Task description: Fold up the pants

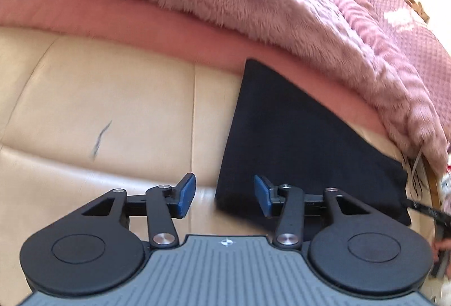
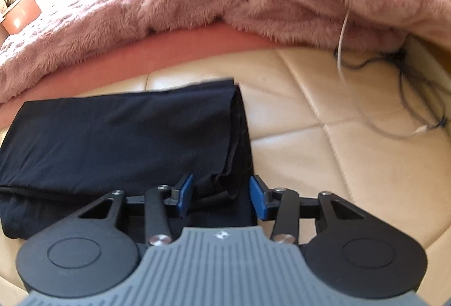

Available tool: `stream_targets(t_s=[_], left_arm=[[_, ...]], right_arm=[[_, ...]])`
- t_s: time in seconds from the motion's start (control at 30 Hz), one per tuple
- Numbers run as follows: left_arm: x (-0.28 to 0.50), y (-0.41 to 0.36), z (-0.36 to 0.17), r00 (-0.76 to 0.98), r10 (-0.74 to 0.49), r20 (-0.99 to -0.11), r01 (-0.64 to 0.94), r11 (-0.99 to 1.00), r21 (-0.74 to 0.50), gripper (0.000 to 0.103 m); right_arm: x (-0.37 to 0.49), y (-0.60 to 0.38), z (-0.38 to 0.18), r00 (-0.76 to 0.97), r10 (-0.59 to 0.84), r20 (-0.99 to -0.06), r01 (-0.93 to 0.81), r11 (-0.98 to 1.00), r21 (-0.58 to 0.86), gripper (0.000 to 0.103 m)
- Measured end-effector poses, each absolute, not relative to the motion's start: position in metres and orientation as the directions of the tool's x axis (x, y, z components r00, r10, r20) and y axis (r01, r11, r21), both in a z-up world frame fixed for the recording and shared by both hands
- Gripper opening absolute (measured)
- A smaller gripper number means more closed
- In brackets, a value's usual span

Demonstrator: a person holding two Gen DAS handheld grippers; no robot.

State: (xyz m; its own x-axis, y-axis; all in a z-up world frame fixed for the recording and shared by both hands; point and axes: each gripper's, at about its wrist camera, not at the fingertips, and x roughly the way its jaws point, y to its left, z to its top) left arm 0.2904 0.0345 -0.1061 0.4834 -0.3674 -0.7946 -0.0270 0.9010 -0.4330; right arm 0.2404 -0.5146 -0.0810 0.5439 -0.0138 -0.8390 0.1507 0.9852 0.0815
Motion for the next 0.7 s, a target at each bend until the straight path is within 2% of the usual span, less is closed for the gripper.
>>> stream_targets(t_s=[0.2,0.27,0.4,0.57,0.63,0.67,0.7], left_arm=[[0.339,0.009,-0.114,0.473,-0.394,-0.788,0.013,0.898,-0.441,0.057],[0.349,0.005,-0.12,0.463,-0.411,-0.786,0.017,0.89,-0.455,0.057],[0.363,0.0,-0.126,0.472,-0.424,-0.773,0.031,0.884,-0.466,0.055],[0.368,-0.004,-0.129,0.481,-0.417,-0.771,0.054,0.892,-0.449,0.038],[0.368,-0.006,-0.129,0.486,-0.396,-0.779,0.072,0.907,-0.416,0.025],[0.368,-0.006,-0.129,0.488,-0.396,-0.778,0.079,0.907,-0.413,0.024],[0.367,-0.006,-0.128,0.486,-0.398,-0.778,0.079,0.906,-0.415,0.017]], right_arm=[[0.235,-0.496,-0.055,0.628,-0.031,-0.777,0.108,0.993,0.048,0.039],[0.233,-0.484,-0.05,0.65,-0.003,-0.76,0.071,0.996,0.056,0.029],[0.238,-0.456,-0.053,0.669,0.055,-0.741,-0.008,0.998,0.067,0.023],[0.244,-0.422,-0.067,0.678,0.137,-0.722,-0.13,0.989,0.066,0.022],[0.247,-0.409,-0.072,0.673,0.166,-0.72,-0.171,0.983,0.066,0.021],[0.249,-0.402,-0.075,0.67,0.174,-0.722,-0.188,0.98,0.062,0.019],[0.251,-0.396,-0.078,0.668,0.177,-0.723,-0.203,0.978,0.052,0.019]])
